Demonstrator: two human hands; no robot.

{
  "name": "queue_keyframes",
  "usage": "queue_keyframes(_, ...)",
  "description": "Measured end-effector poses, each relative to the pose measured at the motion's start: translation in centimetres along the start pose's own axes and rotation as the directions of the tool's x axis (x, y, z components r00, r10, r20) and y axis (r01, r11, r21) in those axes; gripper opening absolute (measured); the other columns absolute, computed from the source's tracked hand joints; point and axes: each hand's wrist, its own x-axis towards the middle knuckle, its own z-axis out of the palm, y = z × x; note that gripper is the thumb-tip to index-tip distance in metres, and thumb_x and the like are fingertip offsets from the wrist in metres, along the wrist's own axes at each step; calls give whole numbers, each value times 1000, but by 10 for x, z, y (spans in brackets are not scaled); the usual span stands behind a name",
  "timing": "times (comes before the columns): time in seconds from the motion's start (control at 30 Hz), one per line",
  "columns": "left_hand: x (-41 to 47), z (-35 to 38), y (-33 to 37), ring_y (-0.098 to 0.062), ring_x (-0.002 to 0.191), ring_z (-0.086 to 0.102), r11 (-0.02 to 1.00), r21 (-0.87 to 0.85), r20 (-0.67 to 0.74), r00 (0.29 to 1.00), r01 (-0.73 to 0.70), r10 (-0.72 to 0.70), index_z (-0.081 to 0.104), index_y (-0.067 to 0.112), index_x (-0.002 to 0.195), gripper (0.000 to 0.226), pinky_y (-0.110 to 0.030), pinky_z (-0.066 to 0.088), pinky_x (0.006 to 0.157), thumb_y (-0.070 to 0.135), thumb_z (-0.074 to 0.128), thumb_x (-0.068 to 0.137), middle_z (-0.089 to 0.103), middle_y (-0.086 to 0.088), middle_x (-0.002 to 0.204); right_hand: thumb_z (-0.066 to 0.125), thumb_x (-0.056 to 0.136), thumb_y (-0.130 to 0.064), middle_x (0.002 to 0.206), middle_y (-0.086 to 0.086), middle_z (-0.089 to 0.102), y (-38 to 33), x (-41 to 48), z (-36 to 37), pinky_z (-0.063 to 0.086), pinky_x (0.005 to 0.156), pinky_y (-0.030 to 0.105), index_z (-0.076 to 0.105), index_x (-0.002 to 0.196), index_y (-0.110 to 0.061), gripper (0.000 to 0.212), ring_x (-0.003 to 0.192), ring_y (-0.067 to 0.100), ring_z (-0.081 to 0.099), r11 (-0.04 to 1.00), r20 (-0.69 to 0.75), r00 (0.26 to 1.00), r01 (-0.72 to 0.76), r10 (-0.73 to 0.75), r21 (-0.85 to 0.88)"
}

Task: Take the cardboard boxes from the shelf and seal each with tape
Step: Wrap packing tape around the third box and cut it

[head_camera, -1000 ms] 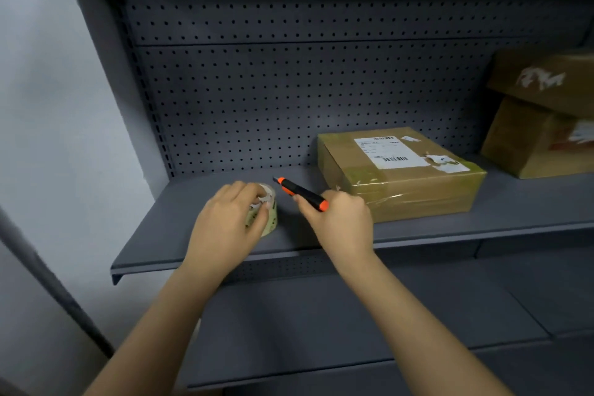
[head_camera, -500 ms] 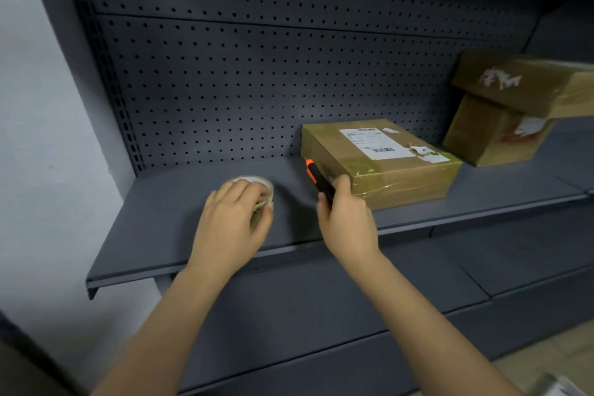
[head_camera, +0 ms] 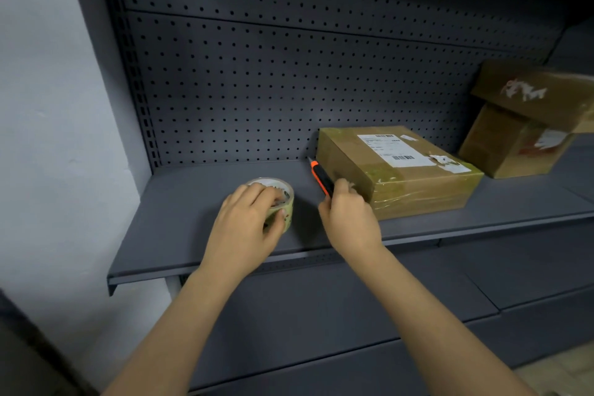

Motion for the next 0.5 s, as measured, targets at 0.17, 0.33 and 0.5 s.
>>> queue_keyframes(0.17,-1,-2,-1,-21,88,54,1000,-2,8,1000,-1,1,63,15,99,27,-35,48,78,33,47,87,62,3,96,43,100,-19,132,19,35,-11,5,19,42,87,37,32,131,-2,37,113,37,49,998,167,985,46,-39,-40)
queue_keyframes(0.33,1,-1,0,-21,87,53,1000,7,-15,1000,-7,7,62,16,98,20,-34,47,76,29,52,87,61,3,95,45,101,-30,140,17,32,-14,8,34,34,104,38,31,137,-4,47,127,34,35,984,262,964,14,34,-179)
queue_keyframes(0.5,4,3,11,-19,89,51,999,-15,-54,998,-42,41,62,15,96,15,-30,42,79,26,55,88,61,3,96,35,104,-43,139,18,37,-3,3,25,31,105,40,35,140,-3,54,127,34,35,991,260,966,47,-12,-127)
